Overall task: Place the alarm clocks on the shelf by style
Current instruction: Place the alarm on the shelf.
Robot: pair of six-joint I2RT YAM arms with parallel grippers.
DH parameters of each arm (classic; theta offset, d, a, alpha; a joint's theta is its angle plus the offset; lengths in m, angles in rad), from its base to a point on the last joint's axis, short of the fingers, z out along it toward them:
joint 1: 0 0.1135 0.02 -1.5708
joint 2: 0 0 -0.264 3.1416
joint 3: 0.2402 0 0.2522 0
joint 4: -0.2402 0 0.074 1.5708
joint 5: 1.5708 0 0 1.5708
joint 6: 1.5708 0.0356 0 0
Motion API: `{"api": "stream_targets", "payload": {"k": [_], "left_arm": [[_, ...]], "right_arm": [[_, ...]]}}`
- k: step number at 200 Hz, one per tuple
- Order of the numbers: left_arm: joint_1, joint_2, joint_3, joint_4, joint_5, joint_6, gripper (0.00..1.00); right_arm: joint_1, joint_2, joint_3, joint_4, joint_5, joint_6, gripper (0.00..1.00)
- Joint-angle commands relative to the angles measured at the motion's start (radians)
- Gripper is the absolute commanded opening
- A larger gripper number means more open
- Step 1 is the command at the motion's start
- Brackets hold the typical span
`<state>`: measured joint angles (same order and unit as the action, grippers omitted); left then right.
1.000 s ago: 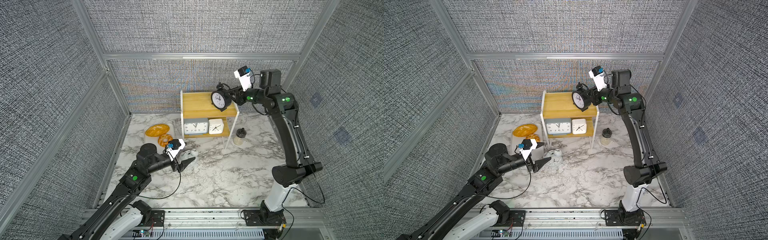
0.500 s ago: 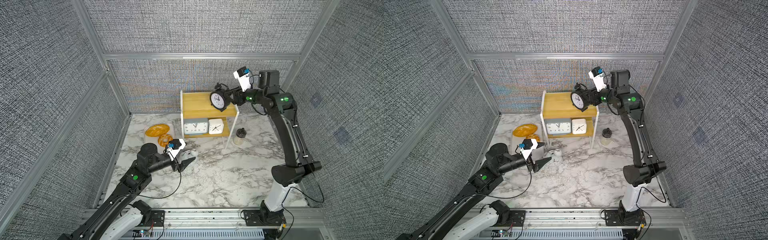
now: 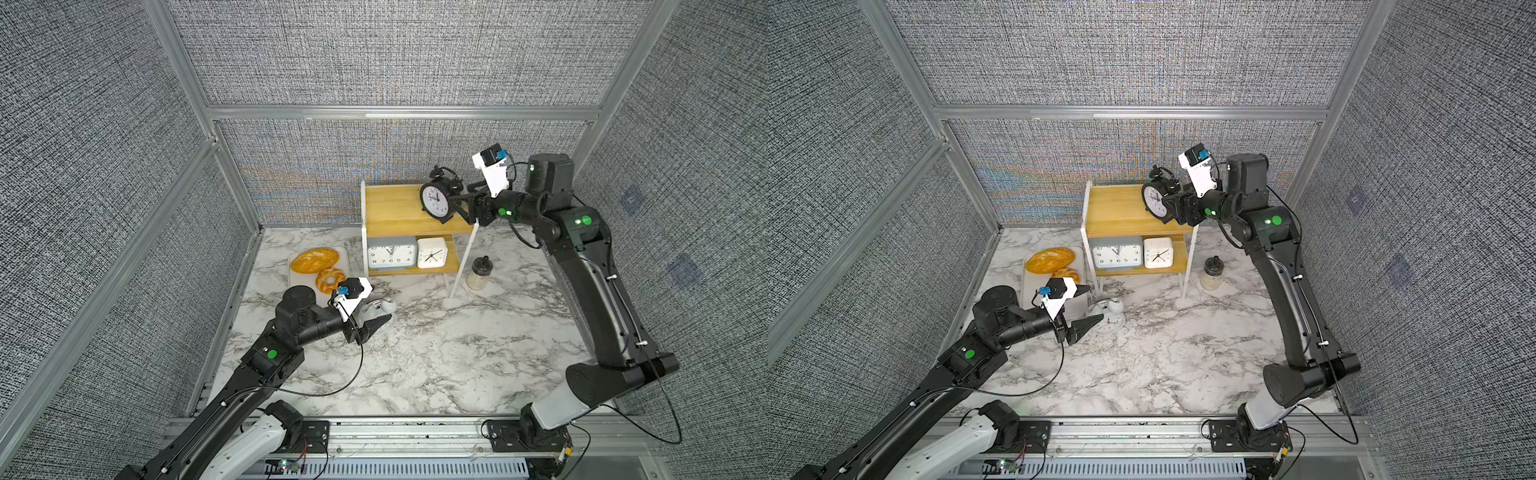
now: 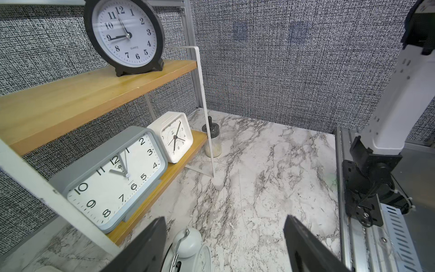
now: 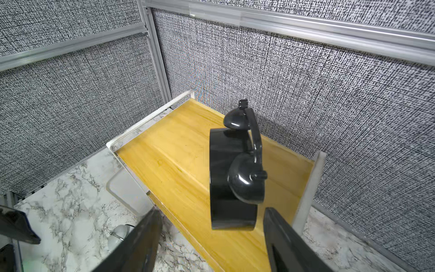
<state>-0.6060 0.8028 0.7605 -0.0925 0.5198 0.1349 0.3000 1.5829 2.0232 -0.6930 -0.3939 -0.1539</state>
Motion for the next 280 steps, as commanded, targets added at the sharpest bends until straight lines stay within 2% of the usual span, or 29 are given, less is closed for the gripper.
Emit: {"api": "stream_targets", "payload": {"k": [1, 57, 100, 250, 280], "left_arm": [[0.002, 0.000, 0.001, -0.014, 0.008, 0.002, 0.84], [0.002, -0.005, 0.000, -0.018, 0.009, -0.001, 0.84], [0.002, -0.002, 0.001, -0.023, 0.006, 0.005, 0.84], [0.002, -0.006, -0.002, -0.028, 0.007, 0.002, 0.83], [0.002, -0.014, -0.006, -0.034, 0.005, 0.002, 0.83]], "right_arm": [[0.025, -0.022, -0.066, 0.074, 0.088, 0.000, 0.73], [0.071, -0.064, -0.221, 0.216, 0.246, 0.015, 0.73], [0.075, -0.063, -0.234, 0.212, 0.299, 0.003, 0.73], [0.077, -0.056, -0.276, 0.256, 0.598, 0.021, 0.73], [0.076, -0.046, -0.277, 0.273, 0.607, 0.033, 0.73]]}}
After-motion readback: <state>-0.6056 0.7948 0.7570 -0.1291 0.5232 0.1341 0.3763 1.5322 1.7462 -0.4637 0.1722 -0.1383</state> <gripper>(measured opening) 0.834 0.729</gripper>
